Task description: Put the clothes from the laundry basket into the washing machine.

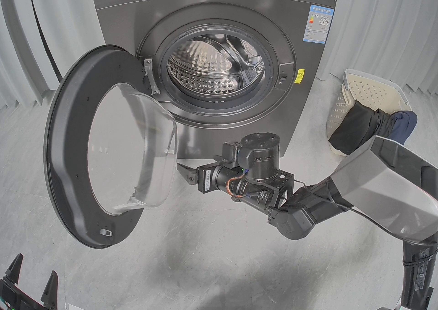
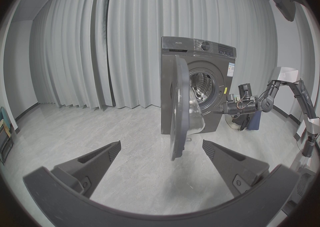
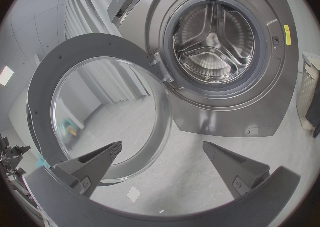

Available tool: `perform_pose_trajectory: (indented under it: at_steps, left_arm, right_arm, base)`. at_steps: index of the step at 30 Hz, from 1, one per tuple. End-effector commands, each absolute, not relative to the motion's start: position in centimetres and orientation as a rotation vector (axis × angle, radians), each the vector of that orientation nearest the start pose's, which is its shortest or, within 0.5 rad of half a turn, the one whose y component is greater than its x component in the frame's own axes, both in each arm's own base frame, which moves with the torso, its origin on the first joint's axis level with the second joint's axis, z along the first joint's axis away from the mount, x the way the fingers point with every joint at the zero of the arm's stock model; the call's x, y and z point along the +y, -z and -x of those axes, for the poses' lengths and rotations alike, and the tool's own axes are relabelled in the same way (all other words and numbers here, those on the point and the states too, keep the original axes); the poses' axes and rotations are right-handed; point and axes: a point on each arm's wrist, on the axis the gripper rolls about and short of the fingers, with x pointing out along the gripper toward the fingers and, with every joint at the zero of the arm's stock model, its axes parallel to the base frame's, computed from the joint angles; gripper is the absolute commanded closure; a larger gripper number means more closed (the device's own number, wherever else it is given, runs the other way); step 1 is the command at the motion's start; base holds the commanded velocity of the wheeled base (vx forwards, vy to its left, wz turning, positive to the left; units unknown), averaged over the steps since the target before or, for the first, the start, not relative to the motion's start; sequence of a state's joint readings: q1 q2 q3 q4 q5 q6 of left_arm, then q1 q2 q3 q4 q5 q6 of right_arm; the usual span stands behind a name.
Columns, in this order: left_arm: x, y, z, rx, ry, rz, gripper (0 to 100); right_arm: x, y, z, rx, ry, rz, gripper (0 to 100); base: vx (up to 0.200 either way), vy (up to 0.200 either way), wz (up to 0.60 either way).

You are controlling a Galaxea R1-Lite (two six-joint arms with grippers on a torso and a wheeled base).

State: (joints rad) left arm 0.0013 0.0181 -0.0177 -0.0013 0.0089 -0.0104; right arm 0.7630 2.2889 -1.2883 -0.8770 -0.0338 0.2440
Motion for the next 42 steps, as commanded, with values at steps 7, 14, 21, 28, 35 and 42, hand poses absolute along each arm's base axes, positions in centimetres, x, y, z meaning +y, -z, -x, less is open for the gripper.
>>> perform_pose_trajectory:
  at_steps: [7, 14, 21, 28, 35, 42]
  left_arm:
    - [0.0, -7.6, 2.3, 0.0, -0.011, 0.011, 0]
    - [0.0, -7.6, 2.3, 0.0, -0.011, 0.011, 0]
    - [0.0, -7.6, 2.3, 0.0, -0.011, 0.011, 0]
    - [0.0, -7.6, 2.3, 0.0, -0.009, 0.012, 0]
    - [0.0, -7.6, 2.3, 0.0, -0.011, 0.012, 0]
    - [0.0, -7.6, 2.3, 0.0, -0.011, 0.012, 0]
  right_arm:
    - [33.4, -9.7, -34.9, 0.179, -0.719, -0.186, 0]
    - [37.3, -7.9, -33.8, 0.21, -0.78, -0.171, 0]
    - [39.6, -7.3, -32.9, 0.185, -0.823, -0.184, 0]
    - [35.6, -12.4, -32.6, 0.144, -0.778, -0.203, 0]
    - [24.1, -20.3, -29.9, 0.07, -0.637, -0.153, 0]
    - [14.0, -23.3, -25.3, 0.004, -0.474, -0.094, 0]
  base:
    - [0.0, 0.0, 0.0]
    - [0.0, 0.0, 0.0]
    - [0.0, 0.0, 0.0]
    - [0.0, 0.0, 0.0]
    - [0.0, 0.0, 0.0]
    - [0.0, 0.0, 0.0]
